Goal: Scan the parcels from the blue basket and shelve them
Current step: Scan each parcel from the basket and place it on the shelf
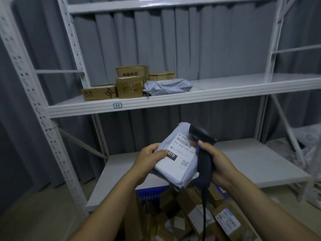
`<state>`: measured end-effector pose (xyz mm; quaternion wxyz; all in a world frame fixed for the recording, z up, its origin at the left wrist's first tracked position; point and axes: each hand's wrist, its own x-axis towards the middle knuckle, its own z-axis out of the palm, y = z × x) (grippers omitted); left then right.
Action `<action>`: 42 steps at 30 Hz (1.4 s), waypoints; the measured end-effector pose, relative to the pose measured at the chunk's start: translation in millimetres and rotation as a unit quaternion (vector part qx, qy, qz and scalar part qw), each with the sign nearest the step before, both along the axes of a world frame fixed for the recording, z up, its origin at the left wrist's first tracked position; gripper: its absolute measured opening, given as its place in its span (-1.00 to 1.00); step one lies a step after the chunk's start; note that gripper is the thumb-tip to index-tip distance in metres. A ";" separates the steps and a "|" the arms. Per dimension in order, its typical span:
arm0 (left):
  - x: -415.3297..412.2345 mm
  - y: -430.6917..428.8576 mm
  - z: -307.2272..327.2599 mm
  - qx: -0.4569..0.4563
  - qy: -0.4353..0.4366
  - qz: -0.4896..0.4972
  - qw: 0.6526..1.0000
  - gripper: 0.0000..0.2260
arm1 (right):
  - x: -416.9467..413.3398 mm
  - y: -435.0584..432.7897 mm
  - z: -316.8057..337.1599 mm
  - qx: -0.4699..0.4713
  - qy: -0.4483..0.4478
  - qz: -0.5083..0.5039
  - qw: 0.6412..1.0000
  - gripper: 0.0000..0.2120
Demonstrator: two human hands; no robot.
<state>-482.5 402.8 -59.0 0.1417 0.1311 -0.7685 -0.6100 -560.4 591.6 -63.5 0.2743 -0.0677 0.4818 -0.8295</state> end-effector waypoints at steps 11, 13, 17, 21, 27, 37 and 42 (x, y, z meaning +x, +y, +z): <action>-11.4 1.9 60.1 -0.628 0.143 0.042 0.764 -0.13 | -6.7 -23.6 82.7 -0.090 0.034 -0.110 0.989 -0.76; -17.6 -3.3 65.4 -0.659 0.185 0.039 0.728 -0.14 | -10.5 -26.6 89.3 -0.098 0.039 -0.107 0.989 -0.80; -34.9 -13.6 70.5 -0.727 0.240 0.042 0.642 -0.32 | -14.6 -30.4 93.7 -0.092 0.050 -0.063 0.993 -0.70; -53.1 -26.0 78.4 -0.744 0.295 0.060 0.596 -0.36 | -24.7 -33.5 93.4 -0.092 0.073 -0.035 0.993 -0.57; -84.3 -52.4 107.4 -0.723 0.292 0.131 0.612 -0.42 | -56.7 -24.0 99.0 -0.071 0.120 -0.050 0.989 -0.67; -179.0 -82.4 168.1 -0.709 0.219 0.189 0.644 -0.55 | -121.6 -21.1 130.9 -0.082 0.164 -0.091 0.979 -0.82; -217.2 -106.1 173.8 -0.763 0.155 0.201 0.595 -0.47 | -137.4 -26.8 132.8 -0.068 0.185 -0.072 0.978 -0.80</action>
